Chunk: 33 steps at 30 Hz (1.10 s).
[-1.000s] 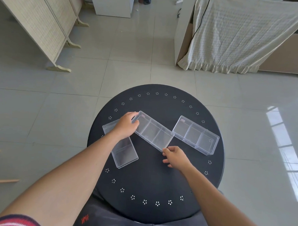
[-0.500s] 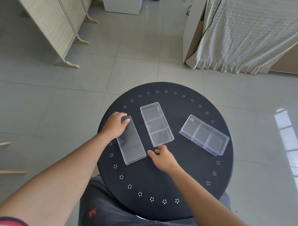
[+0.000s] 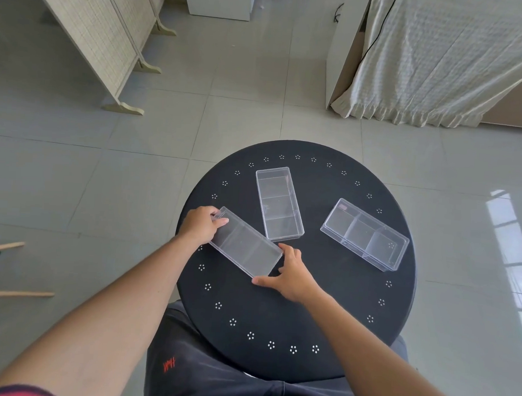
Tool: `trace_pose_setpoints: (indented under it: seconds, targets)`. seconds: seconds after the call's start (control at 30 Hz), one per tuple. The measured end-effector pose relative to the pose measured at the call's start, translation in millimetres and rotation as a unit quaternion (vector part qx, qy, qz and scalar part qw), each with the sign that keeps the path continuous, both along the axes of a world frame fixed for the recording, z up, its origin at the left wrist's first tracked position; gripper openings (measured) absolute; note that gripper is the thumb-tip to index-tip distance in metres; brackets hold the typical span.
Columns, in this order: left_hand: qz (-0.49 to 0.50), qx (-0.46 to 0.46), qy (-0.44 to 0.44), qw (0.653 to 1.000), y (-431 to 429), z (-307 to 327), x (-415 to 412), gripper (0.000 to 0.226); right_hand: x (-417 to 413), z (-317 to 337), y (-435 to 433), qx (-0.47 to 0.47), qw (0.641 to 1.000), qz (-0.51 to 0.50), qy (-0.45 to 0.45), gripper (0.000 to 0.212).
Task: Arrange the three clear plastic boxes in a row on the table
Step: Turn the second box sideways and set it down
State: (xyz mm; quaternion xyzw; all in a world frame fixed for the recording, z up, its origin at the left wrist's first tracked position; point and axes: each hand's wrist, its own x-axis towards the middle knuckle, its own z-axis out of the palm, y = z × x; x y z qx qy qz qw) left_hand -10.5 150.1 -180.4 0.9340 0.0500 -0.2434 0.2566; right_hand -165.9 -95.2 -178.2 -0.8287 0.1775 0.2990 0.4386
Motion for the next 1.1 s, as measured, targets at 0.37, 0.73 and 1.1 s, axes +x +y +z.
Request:
trace_pose_setpoints:
  seconds: [0.37,0.73,1.1]
  targets:
    - [0.023,-0.002,0.022,1.0,-5,13,-12,0.046,-25,4,-20,0.01,0.999,0.009,-0.043,0.098]
    - [0.052,-0.045,0.099,0.993,-5,32,-26,0.103,-36,20,-41,0.188,0.967,-0.127,0.116,0.059]
    - [-0.079,-0.025,0.147,0.986,0,30,-42,0.082,-29,17,-51,0.1,0.967,-0.171,0.162,0.094]
